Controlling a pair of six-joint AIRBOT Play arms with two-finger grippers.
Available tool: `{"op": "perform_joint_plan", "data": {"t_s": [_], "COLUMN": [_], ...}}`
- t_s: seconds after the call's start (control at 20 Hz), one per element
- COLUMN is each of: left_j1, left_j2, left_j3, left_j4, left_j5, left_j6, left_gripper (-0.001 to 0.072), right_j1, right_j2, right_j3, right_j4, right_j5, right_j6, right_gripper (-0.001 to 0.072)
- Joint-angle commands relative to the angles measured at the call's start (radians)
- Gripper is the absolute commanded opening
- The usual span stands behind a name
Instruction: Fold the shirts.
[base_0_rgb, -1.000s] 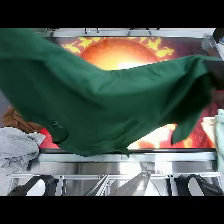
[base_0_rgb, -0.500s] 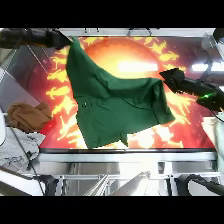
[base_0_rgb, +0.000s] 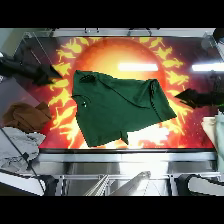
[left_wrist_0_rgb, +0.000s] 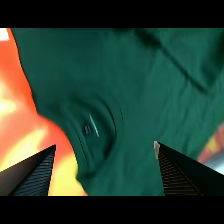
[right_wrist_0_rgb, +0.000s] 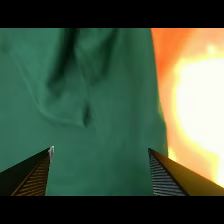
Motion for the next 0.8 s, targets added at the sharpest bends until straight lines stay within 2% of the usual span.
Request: {"op": "perform_joint_plan", "data": {"t_s": [0.0,0.2,0.5,0.6,0.75], "left_j1": [-0.018,-0.133,-0.371,-0.421,-0.472], "left_j2": [0.11,0.162,0.161,0.14,0.054], "left_j3": [-0.334,-0.656,-0.774,-0.76,-0.726], "left_j4": [0.01,0.008,0.005,0.006,0.005], "left_j5": [-0.039,0.052,0.27,0.276,0.203], "left_j6": [-0.021,-0.021,-0.023,-0.033,-0.045], "left_gripper": [0.0691,0.0691,0.0691,0.069,0.069], "right_j1": [0.016,0.06,0.107,0.107,0.107], "right_j2": [-0.014,-0.051,-0.064,-0.064,-0.064], "right_j3": [-0.008,-0.009,-0.009,-0.009,-0.009], "right_j4": [-0.206,-0.201,-0.202,-0.202,-0.204], "right_j5": [0.026,-0.004,-0.014,-0.015,-0.015], "right_j6": [0.005,0.005,0.005,0.005,0.004], "right_gripper": [0.0647,0.0646,0.0646,0.0646,0.0646]}}
